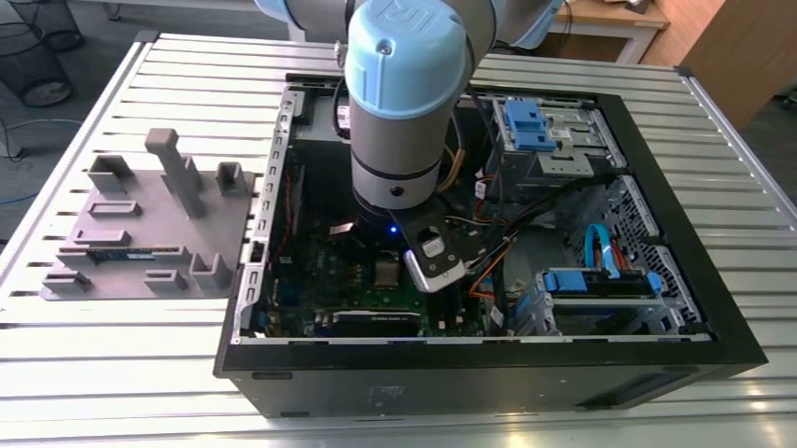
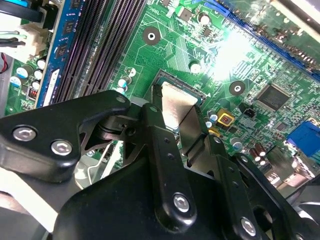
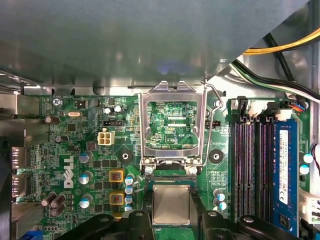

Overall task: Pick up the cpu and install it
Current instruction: 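Place the cpu into insertion slot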

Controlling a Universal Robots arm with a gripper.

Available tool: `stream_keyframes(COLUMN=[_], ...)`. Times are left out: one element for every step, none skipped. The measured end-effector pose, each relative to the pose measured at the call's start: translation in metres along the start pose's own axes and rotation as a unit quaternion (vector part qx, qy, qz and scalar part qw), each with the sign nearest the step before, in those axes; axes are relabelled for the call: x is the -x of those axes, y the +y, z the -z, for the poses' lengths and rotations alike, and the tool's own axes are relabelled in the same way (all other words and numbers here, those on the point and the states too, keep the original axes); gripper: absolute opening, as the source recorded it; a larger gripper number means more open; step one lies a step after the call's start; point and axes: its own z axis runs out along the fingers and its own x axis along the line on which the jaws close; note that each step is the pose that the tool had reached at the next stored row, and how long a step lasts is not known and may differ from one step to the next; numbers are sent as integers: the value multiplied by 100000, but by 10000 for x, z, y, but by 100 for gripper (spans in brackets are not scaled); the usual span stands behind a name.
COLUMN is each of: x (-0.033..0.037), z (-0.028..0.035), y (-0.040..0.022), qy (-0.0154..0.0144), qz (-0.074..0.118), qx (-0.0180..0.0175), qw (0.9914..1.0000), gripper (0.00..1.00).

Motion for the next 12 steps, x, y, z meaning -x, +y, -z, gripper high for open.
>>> stream_keyframes(x=[0, 0, 0, 0, 0, 0, 0, 0, 0, 0, 0, 0], z=[-4, -6, -8, -8, -9, -9, -9, -9, -9, -9, -10, -10], y=[0, 0, 0, 1, 1, 1, 1, 1, 1, 1, 1, 1], qy=[-5, -10, -16, -19, -21, -19, -20, -17, -18, -19, -19, -23], qz=[-1, -3, -3, -3, -3, -3, -3, -4, -3, -3, -3, -5], qx=[8, 10, 21, 27, 32, 32, 29, 27, 29, 30, 31, 35], qw=[100000, 100000, 100000, 100000, 100000, 100000, 100000, 100000, 100000, 100000, 100000, 100000], gripper=[39, 39, 39, 39, 39, 39, 39, 39, 39, 39, 39, 39])
